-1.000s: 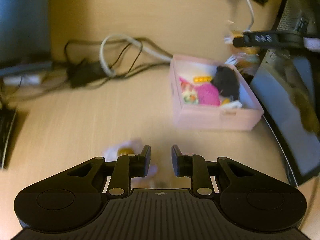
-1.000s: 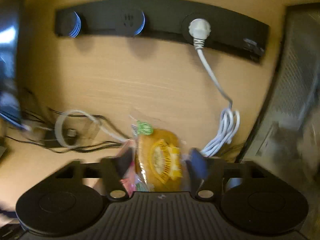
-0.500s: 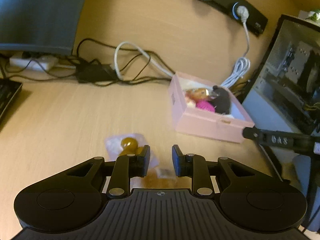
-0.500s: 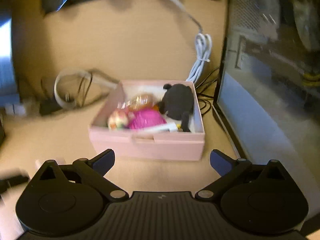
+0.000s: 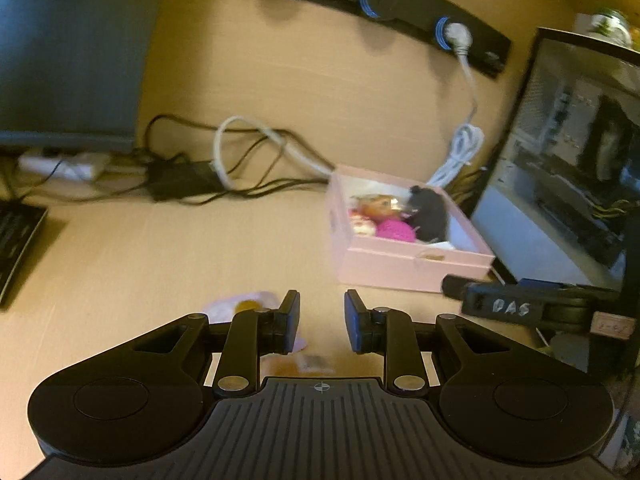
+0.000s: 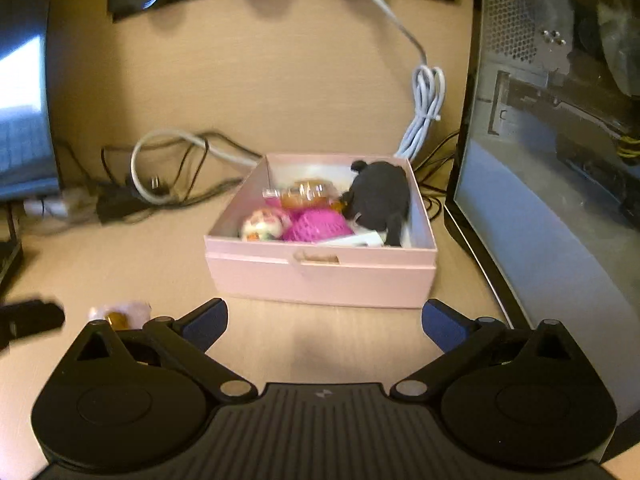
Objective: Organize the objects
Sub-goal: 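Open the right gripper to drop the wrapped bread into the pink box, then grasp the second wrapped bread package on the desk with the left gripper, then carry the bread toward the box with the left gripper while the right grasps the brown candy pack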
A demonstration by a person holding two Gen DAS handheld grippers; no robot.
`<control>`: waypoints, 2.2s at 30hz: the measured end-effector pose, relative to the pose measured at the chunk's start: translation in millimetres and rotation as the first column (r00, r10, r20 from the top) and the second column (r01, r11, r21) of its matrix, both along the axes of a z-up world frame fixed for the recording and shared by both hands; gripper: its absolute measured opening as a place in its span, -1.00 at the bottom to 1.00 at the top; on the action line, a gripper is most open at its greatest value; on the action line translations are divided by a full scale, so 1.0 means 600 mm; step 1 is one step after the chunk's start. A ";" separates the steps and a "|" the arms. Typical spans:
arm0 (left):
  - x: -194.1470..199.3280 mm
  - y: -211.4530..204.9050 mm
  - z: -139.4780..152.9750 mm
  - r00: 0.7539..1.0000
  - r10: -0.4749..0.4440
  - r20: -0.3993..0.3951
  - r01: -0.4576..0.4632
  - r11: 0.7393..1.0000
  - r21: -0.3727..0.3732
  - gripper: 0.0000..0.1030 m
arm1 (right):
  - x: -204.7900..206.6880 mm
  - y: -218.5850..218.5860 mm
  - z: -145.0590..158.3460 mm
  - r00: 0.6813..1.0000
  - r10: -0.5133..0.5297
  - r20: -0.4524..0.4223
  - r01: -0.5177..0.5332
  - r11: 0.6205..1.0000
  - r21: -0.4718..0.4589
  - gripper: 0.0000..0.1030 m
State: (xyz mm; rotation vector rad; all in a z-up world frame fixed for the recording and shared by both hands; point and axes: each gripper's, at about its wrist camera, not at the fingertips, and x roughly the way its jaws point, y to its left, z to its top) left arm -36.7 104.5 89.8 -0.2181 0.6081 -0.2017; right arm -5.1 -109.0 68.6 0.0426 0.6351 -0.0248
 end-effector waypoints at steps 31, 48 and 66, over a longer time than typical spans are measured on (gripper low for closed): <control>0.011 0.006 -0.047 0.981 -0.032 -0.192 0.060 0.988 0.140 -0.48 | -0.004 -0.015 0.004 0.986 0.114 -0.125 -0.109 0.993 0.044 1.00; 0.037 -0.022 -0.084 0.936 -0.184 -0.301 0.194 0.981 0.005 0.15 | -0.006 0.019 -0.034 0.969 0.164 -0.186 -0.162 0.986 0.027 1.00; 0.016 0.107 -0.030 0.957 0.018 -0.289 -0.016 1.000 0.012 -0.19 | 0.039 0.137 -0.062 0.916 0.324 -0.239 -0.324 0.945 0.039 1.00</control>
